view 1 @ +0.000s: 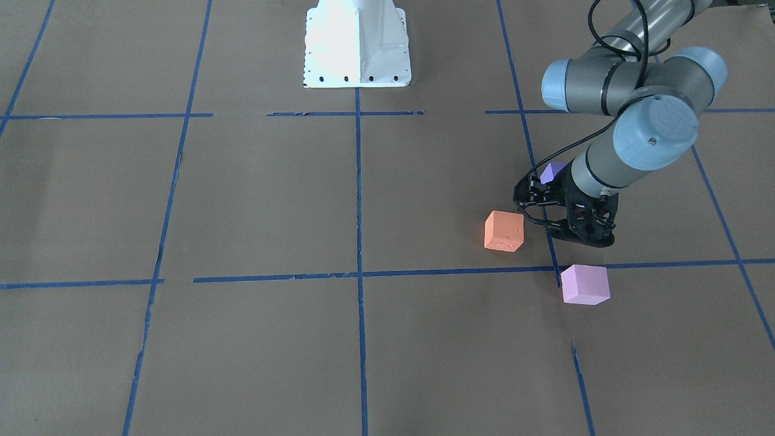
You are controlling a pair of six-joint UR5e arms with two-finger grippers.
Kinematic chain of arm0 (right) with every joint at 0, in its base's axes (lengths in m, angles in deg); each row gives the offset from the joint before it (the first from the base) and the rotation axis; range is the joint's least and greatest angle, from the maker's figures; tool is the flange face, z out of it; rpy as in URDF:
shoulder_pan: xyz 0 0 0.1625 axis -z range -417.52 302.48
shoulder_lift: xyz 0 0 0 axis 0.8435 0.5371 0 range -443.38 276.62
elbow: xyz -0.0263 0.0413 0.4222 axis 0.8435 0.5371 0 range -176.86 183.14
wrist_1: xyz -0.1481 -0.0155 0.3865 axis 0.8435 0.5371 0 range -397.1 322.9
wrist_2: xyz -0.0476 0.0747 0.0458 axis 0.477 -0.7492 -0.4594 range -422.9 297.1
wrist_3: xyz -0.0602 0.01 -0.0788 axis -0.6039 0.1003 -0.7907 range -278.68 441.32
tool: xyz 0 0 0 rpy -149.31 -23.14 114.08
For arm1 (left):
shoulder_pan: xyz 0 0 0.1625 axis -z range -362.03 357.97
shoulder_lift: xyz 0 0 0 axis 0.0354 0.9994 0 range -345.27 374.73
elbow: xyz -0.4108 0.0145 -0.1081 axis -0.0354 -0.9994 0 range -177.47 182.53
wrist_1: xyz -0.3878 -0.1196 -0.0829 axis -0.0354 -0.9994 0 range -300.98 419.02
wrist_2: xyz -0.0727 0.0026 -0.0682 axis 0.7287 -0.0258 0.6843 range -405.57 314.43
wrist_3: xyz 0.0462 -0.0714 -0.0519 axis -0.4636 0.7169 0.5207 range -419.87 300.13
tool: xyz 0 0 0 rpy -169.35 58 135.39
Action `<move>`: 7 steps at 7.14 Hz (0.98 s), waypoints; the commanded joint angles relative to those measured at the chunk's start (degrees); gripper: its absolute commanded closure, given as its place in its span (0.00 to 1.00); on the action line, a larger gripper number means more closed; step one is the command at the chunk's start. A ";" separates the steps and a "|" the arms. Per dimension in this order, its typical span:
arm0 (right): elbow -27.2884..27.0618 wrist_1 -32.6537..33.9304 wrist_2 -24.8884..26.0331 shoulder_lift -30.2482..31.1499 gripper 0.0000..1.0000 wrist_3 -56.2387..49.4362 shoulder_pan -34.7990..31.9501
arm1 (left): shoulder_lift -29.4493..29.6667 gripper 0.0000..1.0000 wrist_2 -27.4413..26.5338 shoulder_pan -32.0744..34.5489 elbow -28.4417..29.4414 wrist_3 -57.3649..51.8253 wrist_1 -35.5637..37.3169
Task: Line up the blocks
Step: 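Reach the left gripper down over the orange cube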
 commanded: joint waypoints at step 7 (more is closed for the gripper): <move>0.00 0.00 0.00 0.00 0.00 0.00 0.00 | 2.33 0.00 0.24 -4.27 6.94 5.37 -5.43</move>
